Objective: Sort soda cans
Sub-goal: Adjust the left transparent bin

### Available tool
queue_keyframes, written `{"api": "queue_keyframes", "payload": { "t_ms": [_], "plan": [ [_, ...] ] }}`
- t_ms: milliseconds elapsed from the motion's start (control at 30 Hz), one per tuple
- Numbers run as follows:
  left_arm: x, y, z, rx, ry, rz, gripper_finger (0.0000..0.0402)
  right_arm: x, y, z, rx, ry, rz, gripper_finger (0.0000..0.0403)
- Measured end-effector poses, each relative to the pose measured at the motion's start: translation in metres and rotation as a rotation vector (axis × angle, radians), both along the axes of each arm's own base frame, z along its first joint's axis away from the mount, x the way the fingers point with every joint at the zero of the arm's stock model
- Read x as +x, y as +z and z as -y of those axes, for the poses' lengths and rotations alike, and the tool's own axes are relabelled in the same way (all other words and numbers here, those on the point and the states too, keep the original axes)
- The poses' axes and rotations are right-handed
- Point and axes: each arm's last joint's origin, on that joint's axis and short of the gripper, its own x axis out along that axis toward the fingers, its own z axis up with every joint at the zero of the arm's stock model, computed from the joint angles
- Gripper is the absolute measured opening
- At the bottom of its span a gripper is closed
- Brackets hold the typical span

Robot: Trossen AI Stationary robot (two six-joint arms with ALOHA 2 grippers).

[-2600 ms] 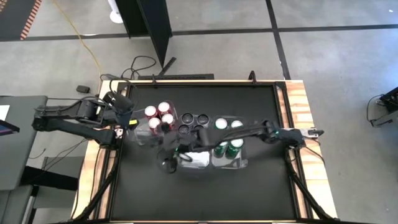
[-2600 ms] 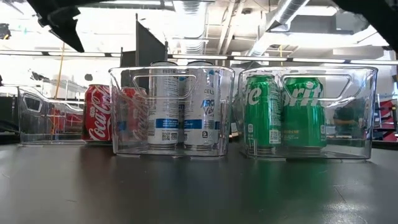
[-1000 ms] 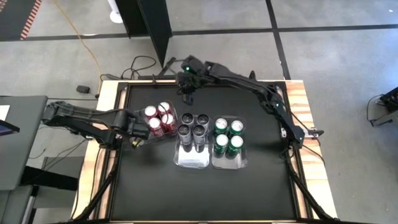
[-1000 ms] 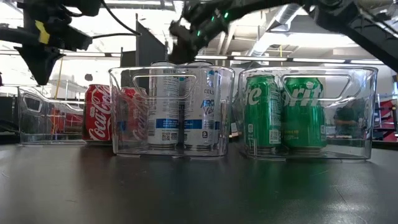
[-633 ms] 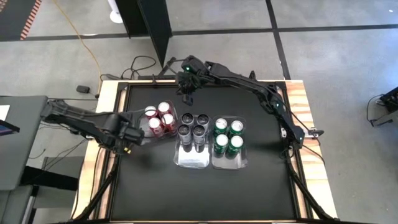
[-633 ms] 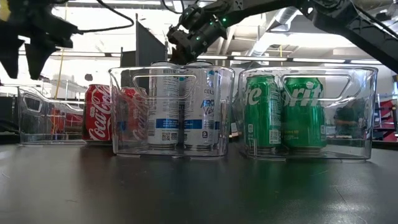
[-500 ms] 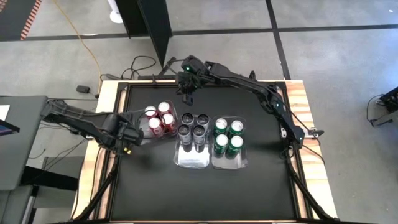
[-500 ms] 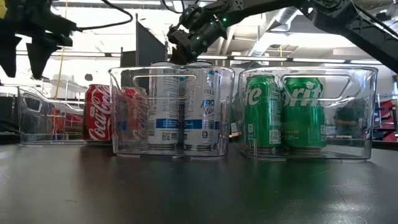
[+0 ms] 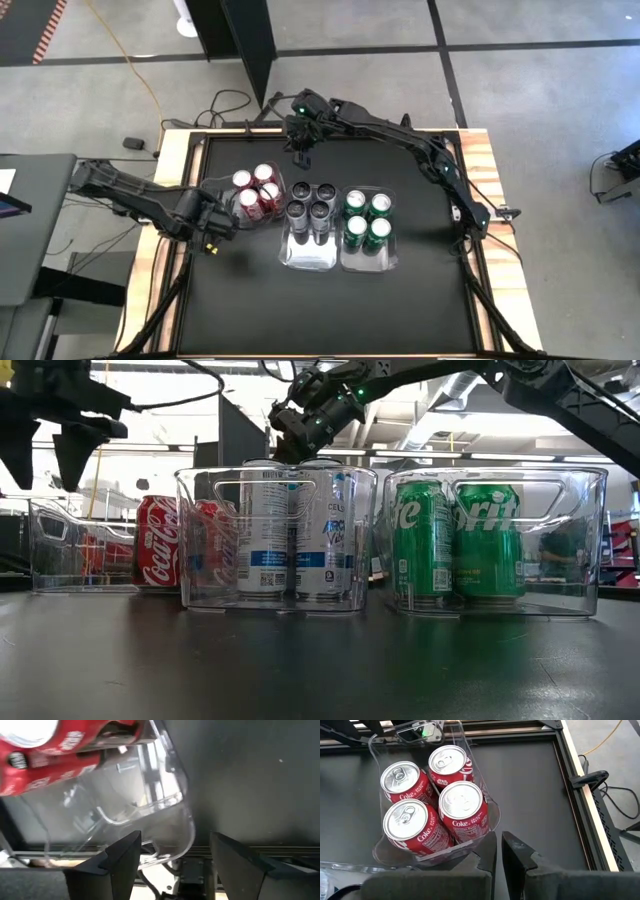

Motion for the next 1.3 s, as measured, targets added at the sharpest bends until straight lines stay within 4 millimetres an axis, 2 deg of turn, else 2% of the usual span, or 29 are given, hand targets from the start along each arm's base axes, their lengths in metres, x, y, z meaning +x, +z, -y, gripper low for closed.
{"api": "queue_keyframes", "payload": {
  "t_ms": [100, 300, 533, 900, 1133, 1300],
  "plan": [
    [0.005, -0.005, 0.002, -0.022, 0.007, -0.046, 0.0226, 0.000, 0.000, 0.000, 0.000, 0.000, 0.000, 0.0047],
    [0.009, -0.013, 0.004, -0.008, 0.016, -0.135, 0.0182, 0.000, 0.000, 0.000, 0.000, 0.000, 0.000, 0.0047],
    [0.003, -0.036, 0.003, -0.015, 0.041, -0.194, 0.0133, 0.000, 0.000, 0.000, 0.000, 0.000, 0.000, 0.0047],
    [0.006, -0.042, 0.003, -0.008, 0.026, -0.147, 0.0085, 0.000, 0.000, 0.000, 0.000, 0.000, 0.000, 0.0047],
    [0.007, -0.042, 0.003, -0.006, 0.067, -0.131, 0.0014, 0.000, 0.000, 0.000, 0.000, 0.000, 0.000, 0.0047],
    [0.009, -0.042, 0.004, -0.015, 0.057, -0.116, 0.0011, 0.000, 0.000, 0.000, 0.000, 0.000, 0.000, 0.0047]
  ]
}}
